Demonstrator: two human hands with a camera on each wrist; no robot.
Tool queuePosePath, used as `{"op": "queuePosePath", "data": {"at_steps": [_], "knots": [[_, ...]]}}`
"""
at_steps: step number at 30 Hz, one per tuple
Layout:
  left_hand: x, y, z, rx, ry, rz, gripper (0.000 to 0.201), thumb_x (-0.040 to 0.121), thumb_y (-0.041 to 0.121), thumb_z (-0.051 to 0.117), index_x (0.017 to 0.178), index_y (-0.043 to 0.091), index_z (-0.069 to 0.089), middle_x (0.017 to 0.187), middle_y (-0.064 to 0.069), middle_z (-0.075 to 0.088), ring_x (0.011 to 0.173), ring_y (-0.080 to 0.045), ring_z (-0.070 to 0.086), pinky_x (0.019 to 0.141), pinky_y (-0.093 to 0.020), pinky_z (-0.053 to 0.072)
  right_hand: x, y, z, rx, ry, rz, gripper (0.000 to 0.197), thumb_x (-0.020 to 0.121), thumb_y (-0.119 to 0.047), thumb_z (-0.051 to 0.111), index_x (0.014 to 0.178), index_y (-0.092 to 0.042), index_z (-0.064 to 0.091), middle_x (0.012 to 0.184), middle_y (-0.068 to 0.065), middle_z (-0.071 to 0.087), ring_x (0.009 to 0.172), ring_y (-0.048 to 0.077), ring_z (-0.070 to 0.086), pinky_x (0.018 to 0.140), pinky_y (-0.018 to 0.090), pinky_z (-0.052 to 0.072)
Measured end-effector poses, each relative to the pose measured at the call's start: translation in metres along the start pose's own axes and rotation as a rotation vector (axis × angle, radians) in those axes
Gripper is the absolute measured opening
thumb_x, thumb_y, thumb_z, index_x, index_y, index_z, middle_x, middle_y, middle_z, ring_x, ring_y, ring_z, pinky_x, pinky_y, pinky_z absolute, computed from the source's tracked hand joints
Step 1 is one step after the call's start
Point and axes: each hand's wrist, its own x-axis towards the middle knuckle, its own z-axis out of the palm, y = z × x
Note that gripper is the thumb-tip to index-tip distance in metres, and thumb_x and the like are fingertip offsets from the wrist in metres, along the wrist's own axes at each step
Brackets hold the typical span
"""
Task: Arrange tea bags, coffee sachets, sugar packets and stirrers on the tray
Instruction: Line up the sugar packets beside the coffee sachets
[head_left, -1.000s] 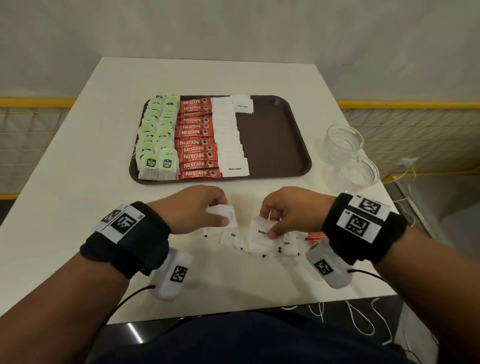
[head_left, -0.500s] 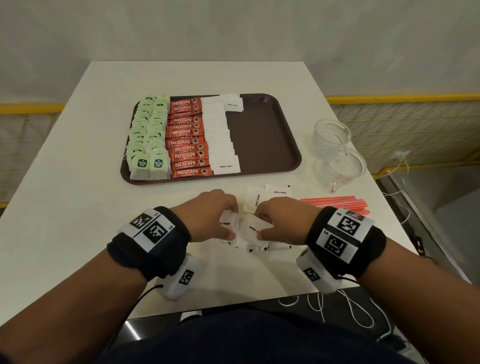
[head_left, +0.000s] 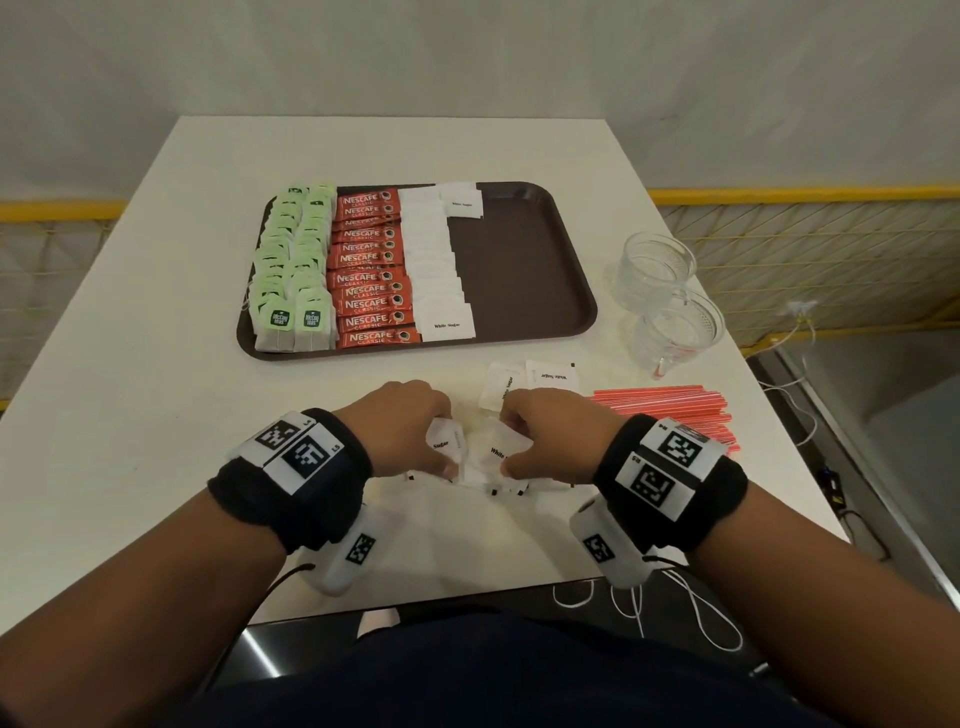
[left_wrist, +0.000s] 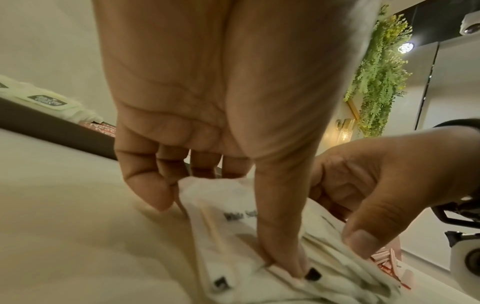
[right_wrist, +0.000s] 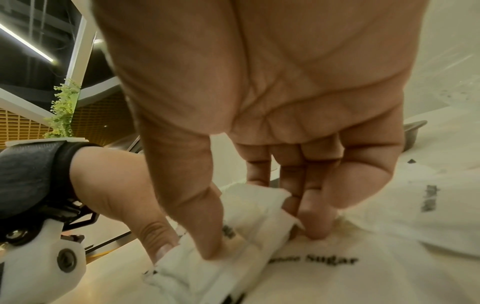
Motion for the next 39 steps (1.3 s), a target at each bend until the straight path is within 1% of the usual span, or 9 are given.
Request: {"op": "queuePosePath", "data": {"at_steps": [3, 7, 14, 19, 23, 28, 32, 35, 39], "knots": [[-0.001, 0.002, 0.001, -0.065, -0.024, 0.007, 0.044, 0.080, 0.041, 0.077, 0.113, 0.024, 0.054, 0.110, 0.003, 0.052, 0.099, -0.018, 0.054, 0.083, -0.034, 0.052, -0.001, 0.000, 0.002, 0.054, 0.015, 0.012, 0.030, 0.078, -0.030, 0.071, 0.095, -0.022, 0.048, 0.082, -0.009, 0.049, 0.078, 0.015, 0.049, 0.061, 0.026, 0.037], [-0.002, 0.004, 0.001, -0.160, -0.030, 0.006, 0.043, 0.080, 0.032, 0.079, 0.111, 0.023, 0.051, 0.104, 0.007, 0.052, 0.089, -0.013, 0.054, 0.070, -0.029, 0.057, -0.001, -0.001, 0.001, 0.113, -0.003, 0.044, 0.043, 0.077, -0.029, 0.073, 0.114, -0.021, 0.053, 0.098, -0.006, 0.055, 0.090, 0.015, 0.054, 0.071, 0.027, 0.044], [-0.004, -0.005, -0.009, -0.231, 0.048, 0.035, 0.023, 0.080, 0.034, 0.079, 0.094, 0.022, 0.066, 0.093, 0.009, 0.061, 0.083, -0.009, 0.058, 0.070, -0.028, 0.054, 0.002, 0.001, 0.002, 0.131, 0.051, 0.000, 0.030, 0.076, -0.028, 0.072, 0.088, -0.003, 0.062, 0.079, 0.005, 0.055, 0.069, 0.018, 0.048, 0.059, 0.029, 0.038], [-0.011, -0.020, -0.023, -0.319, 0.110, -0.009, 0.021, 0.086, 0.036, 0.072, 0.099, 0.022, 0.067, 0.097, 0.004, 0.066, 0.087, -0.014, 0.063, 0.078, -0.034, 0.057, 0.007, 0.008, -0.012, 0.207, 0.140, -0.015, 0.031, 0.078, -0.027, 0.073, 0.071, -0.006, 0.051, 0.072, 0.005, 0.050, 0.064, 0.018, 0.043, 0.058, 0.031, 0.034], [-0.014, -0.020, -0.031, -0.587, 0.152, -0.039, 0.014, 0.093, 0.021, 0.067, 0.103, 0.013, 0.062, 0.088, 0.000, 0.070, 0.065, -0.001, 0.068, 0.053, -0.014, 0.050, 0.009, 0.009, -0.031, 0.329, 0.145, -0.080, 0.035, 0.076, -0.028, 0.077, 0.085, 0.000, 0.059, 0.086, 0.017, 0.065, 0.070, 0.030, 0.057, 0.067, 0.041, 0.049], [-0.012, -0.012, -0.046, -1.076, 0.029, -0.020, 0.027, 0.097, 0.004, 0.057, 0.124, 0.004, 0.057, 0.114, -0.018, 0.070, 0.097, -0.030, 0.073, 0.071, -0.030, 0.060, 0.013, -0.006, -0.063, 0.574, 0.062, -0.153, 0.024, 0.080, -0.012, 0.077, 0.097, -0.003, 0.063, 0.099, 0.018, 0.069, 0.086, 0.030, 0.070, 0.074, 0.040, 0.060], [-0.009, -0.008, -0.058, -1.344, -0.002, -0.007, 0.031, 0.097, -0.001, 0.049, 0.126, 0.008, 0.054, 0.117, -0.018, 0.070, 0.097, -0.038, 0.072, 0.073, -0.036, 0.062, 0.029, -0.017, -0.075, 0.472, 0.061, -0.173, 0.026, 0.080, -0.012, 0.076, 0.099, 0.000, 0.063, 0.099, 0.019, 0.067, 0.085, 0.031, 0.069, 0.069, 0.037, 0.061], [-0.008, -0.012, -0.063, -1.493, 0.039, -0.021, 0.029, 0.096, 0.004, 0.046, 0.123, 0.007, 0.056, 0.117, -0.020, 0.070, 0.096, -0.041, 0.071, 0.070, -0.040, 0.061, 0.041, -0.023, -0.081, 0.411, 0.078, -0.186, 0.024, 0.080, -0.013, 0.076, 0.097, -0.001, 0.064, 0.097, 0.020, 0.065, 0.079, 0.031, 0.066, 0.066, 0.036, 0.060], [-0.006, -0.016, -0.069, -1.591, 0.013, -0.012, 0.030, 0.099, 0.031, 0.048, 0.120, 0.012, 0.057, 0.110, -0.017, 0.072, 0.086, -0.035, 0.071, 0.062, -0.034, 0.058, 0.055, -0.034, -0.089, 0.356, 0.074, -0.214, 0.018, 0.080, -0.011, 0.074, 0.095, -0.004, 0.066, 0.091, 0.012, 0.067, 0.070, 0.020, 0.063, 0.064, 0.033, 0.057]]}}
